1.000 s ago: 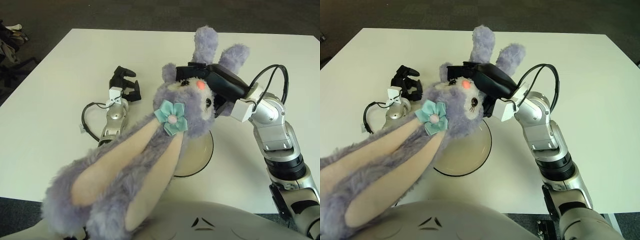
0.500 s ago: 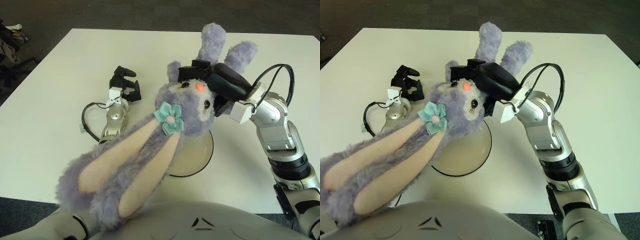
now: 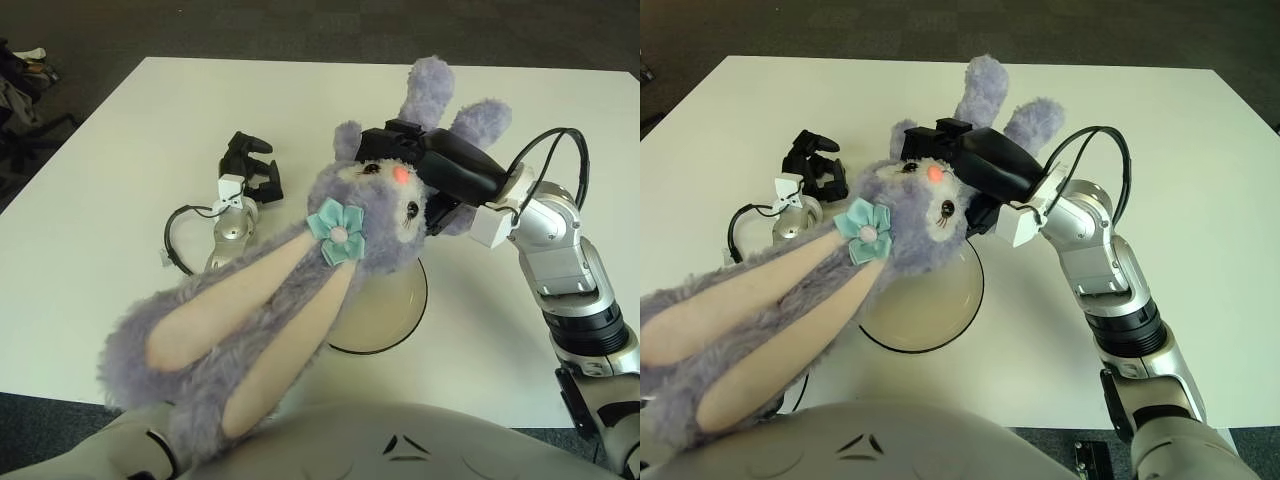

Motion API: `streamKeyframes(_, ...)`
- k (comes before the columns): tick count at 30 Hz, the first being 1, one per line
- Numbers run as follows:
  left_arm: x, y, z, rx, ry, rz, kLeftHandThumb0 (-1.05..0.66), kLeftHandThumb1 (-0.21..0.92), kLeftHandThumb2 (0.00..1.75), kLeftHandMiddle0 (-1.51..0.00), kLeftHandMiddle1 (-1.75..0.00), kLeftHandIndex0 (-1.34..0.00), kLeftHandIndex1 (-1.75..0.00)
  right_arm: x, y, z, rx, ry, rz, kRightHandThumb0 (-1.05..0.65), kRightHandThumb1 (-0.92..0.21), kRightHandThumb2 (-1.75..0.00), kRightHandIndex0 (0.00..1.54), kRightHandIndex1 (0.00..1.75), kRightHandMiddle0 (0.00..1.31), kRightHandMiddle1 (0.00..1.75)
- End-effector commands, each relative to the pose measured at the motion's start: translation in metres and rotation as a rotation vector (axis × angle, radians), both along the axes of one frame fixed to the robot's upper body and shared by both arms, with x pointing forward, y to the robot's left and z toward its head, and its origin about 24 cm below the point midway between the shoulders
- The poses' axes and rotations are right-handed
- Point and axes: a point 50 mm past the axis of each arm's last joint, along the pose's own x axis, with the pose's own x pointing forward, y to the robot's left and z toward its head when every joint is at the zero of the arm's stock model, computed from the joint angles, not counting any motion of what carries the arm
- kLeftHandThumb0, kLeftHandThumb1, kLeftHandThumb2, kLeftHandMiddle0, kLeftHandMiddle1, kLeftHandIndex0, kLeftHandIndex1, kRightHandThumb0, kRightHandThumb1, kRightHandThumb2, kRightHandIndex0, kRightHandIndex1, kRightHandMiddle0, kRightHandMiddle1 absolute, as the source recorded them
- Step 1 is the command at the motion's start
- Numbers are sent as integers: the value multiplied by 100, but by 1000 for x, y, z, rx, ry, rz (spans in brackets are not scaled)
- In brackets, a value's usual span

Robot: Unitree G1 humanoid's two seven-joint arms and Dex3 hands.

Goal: Put the doll into the plate.

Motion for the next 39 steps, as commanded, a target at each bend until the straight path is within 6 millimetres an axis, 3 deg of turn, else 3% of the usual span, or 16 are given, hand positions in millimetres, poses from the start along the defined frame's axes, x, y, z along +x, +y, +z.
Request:
streamKeyframes(1,-6,0,-19,-1,86,1,-1,22,143,-57,-175,-56,-174,0,-3,7,-9,-5,12,-48,-31,-102,21,83,9,119)
streamKeyframes(19,-4,0,-19,52,86,15,-1,20,145,-58,-175,-57,-174,-5,-6,10,-8,70,118,-50,-30,-101,17,71,0,114)
streamKeyframes(28,-4,0,-19,66,87,20,-1,19,146,-59,-175,-58,-174,-7,-4,18,-15,102,165,-46,-31,-102,16,70,0,105)
streamKeyframes(31,-4,0,-19,72,85,24,-1,19,147,-60,-175,-59,-174,-10,-2,28,-21,107,198,-41,-31,-104,18,74,0,108)
streamKeyframes(39,-4,-1,-19,76,82,18,-1,18,148,-60,-175,-59,-174,-10,-2,30,-22,117,200,-38,-31,-106,20,76,0,110)
